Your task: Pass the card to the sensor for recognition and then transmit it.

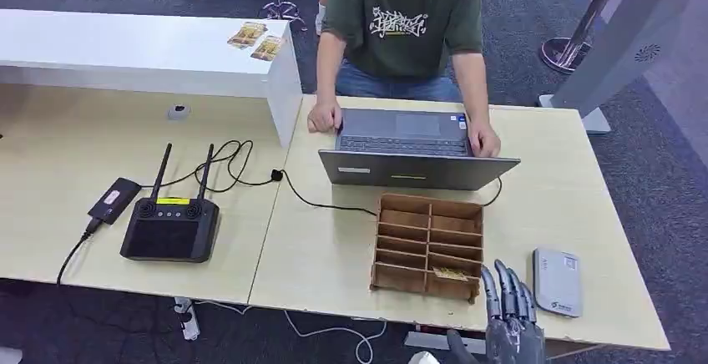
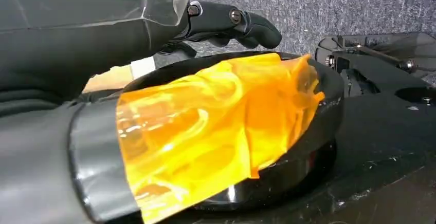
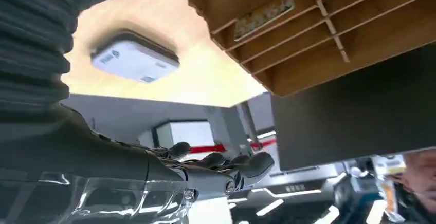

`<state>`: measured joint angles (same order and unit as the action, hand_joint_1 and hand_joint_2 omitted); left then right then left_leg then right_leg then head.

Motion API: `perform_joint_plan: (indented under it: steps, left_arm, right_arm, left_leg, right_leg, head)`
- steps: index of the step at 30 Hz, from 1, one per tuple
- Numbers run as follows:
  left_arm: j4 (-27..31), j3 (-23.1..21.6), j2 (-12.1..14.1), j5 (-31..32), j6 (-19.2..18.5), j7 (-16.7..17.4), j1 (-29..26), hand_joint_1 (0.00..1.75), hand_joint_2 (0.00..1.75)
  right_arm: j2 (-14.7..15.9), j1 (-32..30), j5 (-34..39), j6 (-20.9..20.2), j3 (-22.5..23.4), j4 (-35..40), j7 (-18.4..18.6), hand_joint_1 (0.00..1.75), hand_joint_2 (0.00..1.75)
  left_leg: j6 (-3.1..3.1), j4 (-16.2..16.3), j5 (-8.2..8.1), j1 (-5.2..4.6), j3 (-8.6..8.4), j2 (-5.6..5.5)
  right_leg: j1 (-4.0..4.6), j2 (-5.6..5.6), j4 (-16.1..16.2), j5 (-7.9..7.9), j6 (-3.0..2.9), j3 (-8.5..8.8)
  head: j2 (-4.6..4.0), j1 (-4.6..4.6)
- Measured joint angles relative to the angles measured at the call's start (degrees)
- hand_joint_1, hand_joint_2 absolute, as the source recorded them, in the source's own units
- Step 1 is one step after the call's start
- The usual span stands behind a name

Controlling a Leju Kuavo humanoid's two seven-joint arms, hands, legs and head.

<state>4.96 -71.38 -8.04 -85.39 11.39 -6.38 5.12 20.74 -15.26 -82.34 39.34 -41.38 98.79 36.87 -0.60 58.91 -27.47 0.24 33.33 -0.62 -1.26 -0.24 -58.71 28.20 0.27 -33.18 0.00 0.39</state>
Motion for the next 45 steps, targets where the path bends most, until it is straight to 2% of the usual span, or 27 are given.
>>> perform_joint_plan:
  steps: [10,16,20,29,39,45]
  left_arm:
    - [0.3,-0.1,0.3,0.0,0.0,0.2,0.0,0.00,0.00]
    - [0.3,-0.3,0.3,0.1,-0.1,0.3,0.0,0.00,0.00]
    - [0.3,-0.5,0.3,0.1,-0.1,0.4,0.1,0.00,0.00]
    - [0.3,-0.6,0.4,0.2,-0.1,0.4,0.1,0.00,0.00]
    - [0.3,-0.6,0.4,0.2,-0.1,0.4,0.1,0.00,0.00]
    - [0.4,-0.6,0.4,0.1,-0.1,0.4,0.1,0.00,0.00]
  right_arm:
    - [-0.7,2.5,-2.1,-0.1,1.3,-5.8,-4.5,0.00,1.75]
    - [-0.8,3.0,-4.2,-1.0,2.9,-8.1,-4.7,0.00,1.75]
    - [-0.8,3.2,-5.0,-3.1,3.8,-9.5,-4.7,0.00,1.75]
    - [-0.8,4.5,-2.5,-5.7,4.5,-13.1,-6.7,0.00,1.75]
    - [-0.8,5.2,-1.5,-5.9,4.4,-15.1,-7.2,0.00,1.75]
    - [-0.8,5.1,-4.2,-4.3,4.3,-13.9,-6.9,0.00,1.75]
  left_leg:
    - [0.00,0.0,0.00,0.00,0.01,0.00]
    - [0.00,0.0,0.00,0.00,0.01,0.00]
    - [0.00,0.0,0.00,0.00,0.01,0.00]
    - [0.00,0.0,0.00,0.00,0.01,0.00]
    - [0.00,0.0,0.00,0.00,0.01,0.00]
    - [0.00,0.0,0.00,0.00,0.01,0.00]
  right_leg:
    - [0.00,0.00,0.0,0.00,0.00,0.00]
    - [0.00,0.00,0.0,0.00,0.00,0.00]
    - [0.00,0.00,0.0,0.00,0.00,0.00]
    - [0.00,0.00,0.0,0.00,0.00,-0.01]
    - [0.00,0.00,0.0,0.00,0.00,-0.01]
    - [0.00,0.01,0.0,0.00,0.00,-0.01]
  head:
    - [0.00,0.00]
    - [0.00,0.00]
    - [0.00,0.00]
    - [0.00,0.00]
    - [0.00,0.00]
    - [0.00,0.00]
